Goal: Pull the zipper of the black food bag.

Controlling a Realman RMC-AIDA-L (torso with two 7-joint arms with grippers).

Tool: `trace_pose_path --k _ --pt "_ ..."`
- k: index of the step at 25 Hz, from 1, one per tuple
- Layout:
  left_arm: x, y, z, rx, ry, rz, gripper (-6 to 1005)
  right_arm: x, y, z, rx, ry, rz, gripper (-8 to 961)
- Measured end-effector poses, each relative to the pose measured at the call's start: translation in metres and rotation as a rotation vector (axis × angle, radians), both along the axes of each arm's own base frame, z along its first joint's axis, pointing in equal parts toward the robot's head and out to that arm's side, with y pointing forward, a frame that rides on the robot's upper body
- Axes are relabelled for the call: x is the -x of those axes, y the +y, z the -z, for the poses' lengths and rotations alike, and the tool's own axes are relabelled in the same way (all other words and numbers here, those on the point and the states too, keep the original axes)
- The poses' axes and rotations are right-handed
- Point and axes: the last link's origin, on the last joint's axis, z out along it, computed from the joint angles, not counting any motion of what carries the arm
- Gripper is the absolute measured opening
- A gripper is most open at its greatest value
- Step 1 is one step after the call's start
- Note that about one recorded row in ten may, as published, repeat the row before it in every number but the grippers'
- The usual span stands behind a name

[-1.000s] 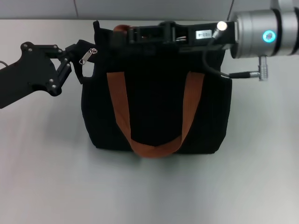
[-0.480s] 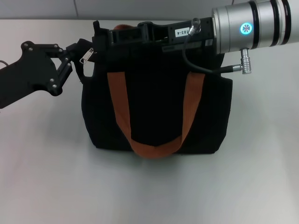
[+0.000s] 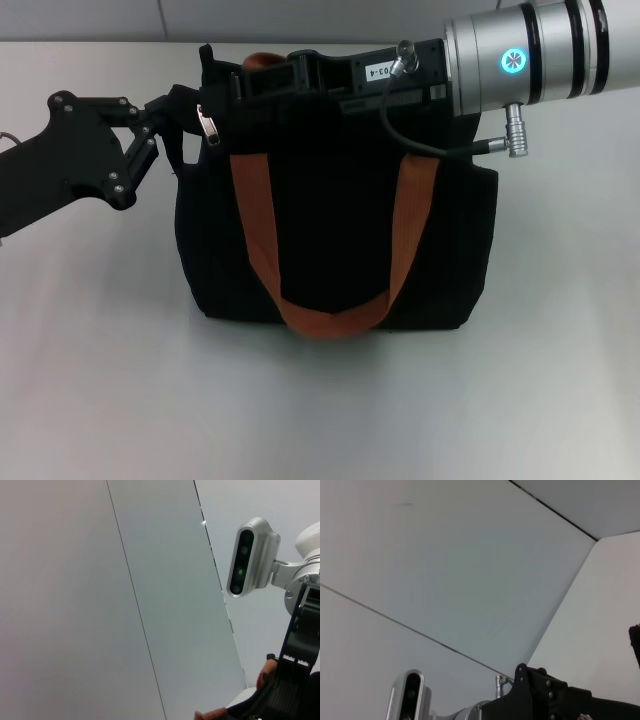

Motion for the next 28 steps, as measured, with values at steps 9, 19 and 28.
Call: trace_pose_path --k 9,19,28 --pt "-0.001 0.000 0.000 0.002 0.000 0.008 28 0.000 0.001 0.006 -0.006 -0.044 -0.001 455" --pt "-0.005 -0.001 -0.001 0.010 -0.011 0.033 29 0.007 0.005 0.004 -0.044 -0.081 -0.056 454" --pt "-0.010 0.002 -0.001 0.021 -0.019 0.043 31 0.014 0.006 0.005 -0.054 -0.114 -0.103 453"
